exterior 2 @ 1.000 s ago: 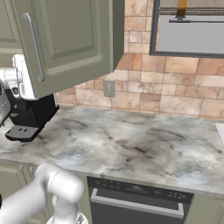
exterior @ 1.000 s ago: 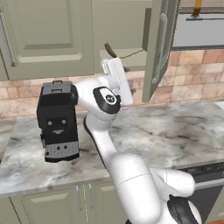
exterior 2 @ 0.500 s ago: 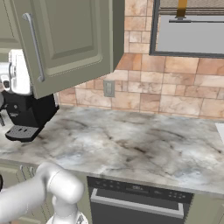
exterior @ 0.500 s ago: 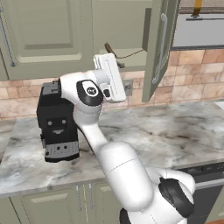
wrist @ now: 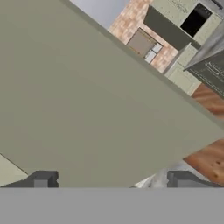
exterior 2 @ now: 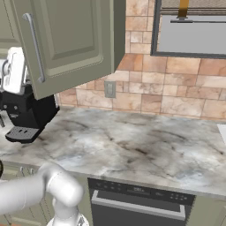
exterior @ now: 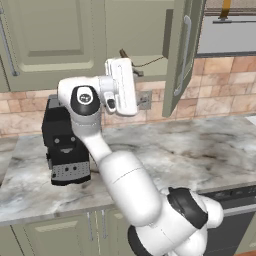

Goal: Open the cabinet and move the ladle to the pot. Then close the cabinet.

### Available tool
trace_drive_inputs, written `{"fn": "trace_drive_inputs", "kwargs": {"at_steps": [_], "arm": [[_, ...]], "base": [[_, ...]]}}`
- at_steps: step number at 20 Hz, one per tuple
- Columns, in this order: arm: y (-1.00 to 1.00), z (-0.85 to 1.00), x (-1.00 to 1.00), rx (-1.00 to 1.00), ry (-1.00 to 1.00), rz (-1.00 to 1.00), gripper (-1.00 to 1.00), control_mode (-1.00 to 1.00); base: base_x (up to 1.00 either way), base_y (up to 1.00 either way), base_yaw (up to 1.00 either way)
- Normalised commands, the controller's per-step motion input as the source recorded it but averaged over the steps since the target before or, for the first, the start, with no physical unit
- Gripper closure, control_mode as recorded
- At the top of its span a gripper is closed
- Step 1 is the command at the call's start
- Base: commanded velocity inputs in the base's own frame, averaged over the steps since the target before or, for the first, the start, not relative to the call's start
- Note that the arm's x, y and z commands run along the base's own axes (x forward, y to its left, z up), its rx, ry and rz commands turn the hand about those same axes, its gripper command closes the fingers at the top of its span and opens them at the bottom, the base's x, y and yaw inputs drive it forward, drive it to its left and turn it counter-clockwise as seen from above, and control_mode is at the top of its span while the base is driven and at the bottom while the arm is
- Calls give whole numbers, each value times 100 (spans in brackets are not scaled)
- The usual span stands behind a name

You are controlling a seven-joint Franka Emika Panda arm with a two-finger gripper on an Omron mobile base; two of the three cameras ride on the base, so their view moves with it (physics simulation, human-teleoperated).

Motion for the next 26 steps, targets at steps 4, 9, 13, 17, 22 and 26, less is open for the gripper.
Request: {"fn": "trace_drive_inputs", "kwargs": {"at_steps": [4, 9, 13, 17, 22, 26], "arm": [[6, -11, 0, 0, -15, -26, -100, -100], [2, -11, 0, 0, -16, -27, -100, -100], [0, -6, 0, 0, -13, -23, -100, -100], [-9, -1, 0, 1, -10, -11, -100, -100], [-24, 0, 0, 3, -9, -5, -100, -100], [-19, -8, 3, 4, -6, -2, -100, -100]], "base": [[0, 0, 0], [0, 0, 0], [0, 0, 0], [0, 0, 0], [0, 0, 0], [0, 0, 0]]}}
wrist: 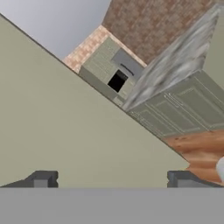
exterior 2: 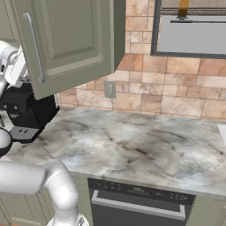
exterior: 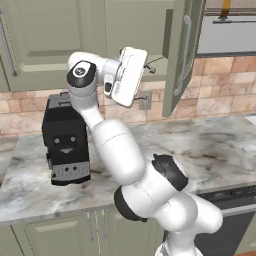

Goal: Open the cabinet and move the ladle to the pot. Then close the cabinet.

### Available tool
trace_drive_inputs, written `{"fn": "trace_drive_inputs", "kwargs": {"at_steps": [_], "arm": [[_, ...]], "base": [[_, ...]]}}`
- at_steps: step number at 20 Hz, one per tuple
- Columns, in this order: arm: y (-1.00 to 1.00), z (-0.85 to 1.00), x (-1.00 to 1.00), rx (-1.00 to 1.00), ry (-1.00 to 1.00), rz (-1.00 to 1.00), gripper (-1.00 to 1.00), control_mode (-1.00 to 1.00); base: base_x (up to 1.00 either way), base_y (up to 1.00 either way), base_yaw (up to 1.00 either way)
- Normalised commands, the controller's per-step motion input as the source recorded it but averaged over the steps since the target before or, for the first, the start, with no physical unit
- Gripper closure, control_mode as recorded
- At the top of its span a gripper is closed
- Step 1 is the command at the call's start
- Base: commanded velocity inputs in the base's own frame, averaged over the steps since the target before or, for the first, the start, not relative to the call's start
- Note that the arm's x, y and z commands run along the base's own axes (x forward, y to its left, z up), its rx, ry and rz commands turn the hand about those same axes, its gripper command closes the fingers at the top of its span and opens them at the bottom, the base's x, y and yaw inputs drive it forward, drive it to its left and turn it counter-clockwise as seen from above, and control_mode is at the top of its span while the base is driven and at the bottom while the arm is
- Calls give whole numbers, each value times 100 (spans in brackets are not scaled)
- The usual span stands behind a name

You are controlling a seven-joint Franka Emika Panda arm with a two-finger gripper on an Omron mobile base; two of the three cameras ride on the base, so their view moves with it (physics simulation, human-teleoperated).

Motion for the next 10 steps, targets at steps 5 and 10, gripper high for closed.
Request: {"fn": "trace_drive_inputs", "kwargs": {"at_steps": [5, 10], "arm": [[0, -42, 60, 1, 0, 0, -100, -100], [-28, -27, 41, 0, -3, 0, -100, -100]], "base": [[0, 0, 0], [0, 0, 0]]}}
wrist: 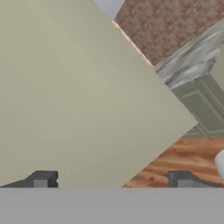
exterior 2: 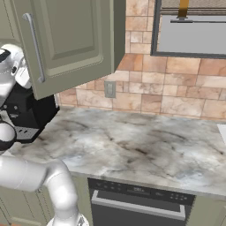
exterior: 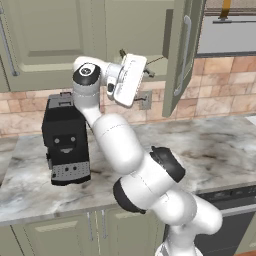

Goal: Open the cabinet and move the ladle to the pot. Then close the cabinet.

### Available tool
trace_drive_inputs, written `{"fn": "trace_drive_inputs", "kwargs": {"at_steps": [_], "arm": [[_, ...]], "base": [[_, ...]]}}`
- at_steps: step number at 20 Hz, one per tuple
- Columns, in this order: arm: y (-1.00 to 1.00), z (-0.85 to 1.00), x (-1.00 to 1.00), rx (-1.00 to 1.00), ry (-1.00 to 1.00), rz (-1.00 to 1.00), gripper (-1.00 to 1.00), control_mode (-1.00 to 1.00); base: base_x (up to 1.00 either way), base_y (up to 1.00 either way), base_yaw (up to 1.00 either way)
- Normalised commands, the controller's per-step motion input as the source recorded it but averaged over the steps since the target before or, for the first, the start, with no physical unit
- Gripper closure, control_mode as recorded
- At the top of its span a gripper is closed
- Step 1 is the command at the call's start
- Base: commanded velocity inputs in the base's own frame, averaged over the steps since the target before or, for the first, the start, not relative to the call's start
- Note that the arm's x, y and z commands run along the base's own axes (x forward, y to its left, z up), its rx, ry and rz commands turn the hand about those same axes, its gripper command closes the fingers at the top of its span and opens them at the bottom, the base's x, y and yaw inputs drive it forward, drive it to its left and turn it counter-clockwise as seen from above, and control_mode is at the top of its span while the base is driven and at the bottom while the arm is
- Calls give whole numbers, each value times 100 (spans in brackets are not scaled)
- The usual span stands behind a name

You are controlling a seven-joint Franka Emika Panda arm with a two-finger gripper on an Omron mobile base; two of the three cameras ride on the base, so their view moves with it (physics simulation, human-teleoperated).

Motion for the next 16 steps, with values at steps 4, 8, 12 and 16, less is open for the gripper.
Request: {"fn": "trace_drive_inputs", "kwargs": {"at_steps": [4, 8, 12, 16], "arm": [[-38, -11, 8, 0, -16, 0, -100, -100], [-42, 0, 0, 0, -17, 0, -100, -100], [-62, -3, -5, 5, -17, 0, -100, -100], [-77, -12, -16, 8, -20, 0, -100, -100]], "base": [[0, 0, 0], [0, 0, 0], [0, 0, 0], [0, 0, 0]]}}
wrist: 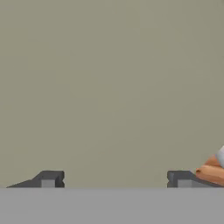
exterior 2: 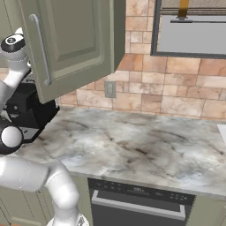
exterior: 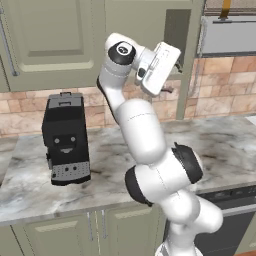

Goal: Open the cabinet and move the ladle to the pot. Then close the cabinet.

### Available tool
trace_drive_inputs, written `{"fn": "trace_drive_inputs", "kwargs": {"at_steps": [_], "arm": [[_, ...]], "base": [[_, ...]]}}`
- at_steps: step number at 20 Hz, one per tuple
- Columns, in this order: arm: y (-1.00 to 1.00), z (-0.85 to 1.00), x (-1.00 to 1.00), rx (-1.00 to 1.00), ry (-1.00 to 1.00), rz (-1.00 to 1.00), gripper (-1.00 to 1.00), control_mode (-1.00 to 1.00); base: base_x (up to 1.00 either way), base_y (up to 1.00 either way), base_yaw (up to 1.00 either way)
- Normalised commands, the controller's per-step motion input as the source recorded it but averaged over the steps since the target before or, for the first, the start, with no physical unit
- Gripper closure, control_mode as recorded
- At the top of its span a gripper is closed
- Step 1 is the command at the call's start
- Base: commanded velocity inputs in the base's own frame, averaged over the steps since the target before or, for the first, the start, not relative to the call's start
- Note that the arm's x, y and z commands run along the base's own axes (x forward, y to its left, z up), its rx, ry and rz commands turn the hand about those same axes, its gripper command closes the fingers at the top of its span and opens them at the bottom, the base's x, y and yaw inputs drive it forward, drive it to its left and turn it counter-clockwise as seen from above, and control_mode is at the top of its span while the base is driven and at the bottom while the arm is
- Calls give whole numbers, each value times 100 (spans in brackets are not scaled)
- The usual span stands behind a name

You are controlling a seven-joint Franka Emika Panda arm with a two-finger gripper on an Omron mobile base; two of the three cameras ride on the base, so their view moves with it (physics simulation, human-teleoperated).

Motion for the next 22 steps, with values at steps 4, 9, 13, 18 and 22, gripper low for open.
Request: {"fn": "trace_drive_inputs", "kwargs": {"at_steps": [4, 9, 13, 18, 22], "arm": [[-83, -13, -25, 9, -23, 0, -100, -100], [-89, -27, -6, 3, -37, 0, -100, -100], [-67, -40, 4, 0, -52, 4, -100, -100], [-29, -26, 0, 0, -37, 4, -100, -100], [-3, 0, 0, 2, -3, 0, -100, -100]], "base": [[0, 0, 0], [0, 0, 0], [0, 0, 0], [0, 0, 0], [0, 0, 0]]}}
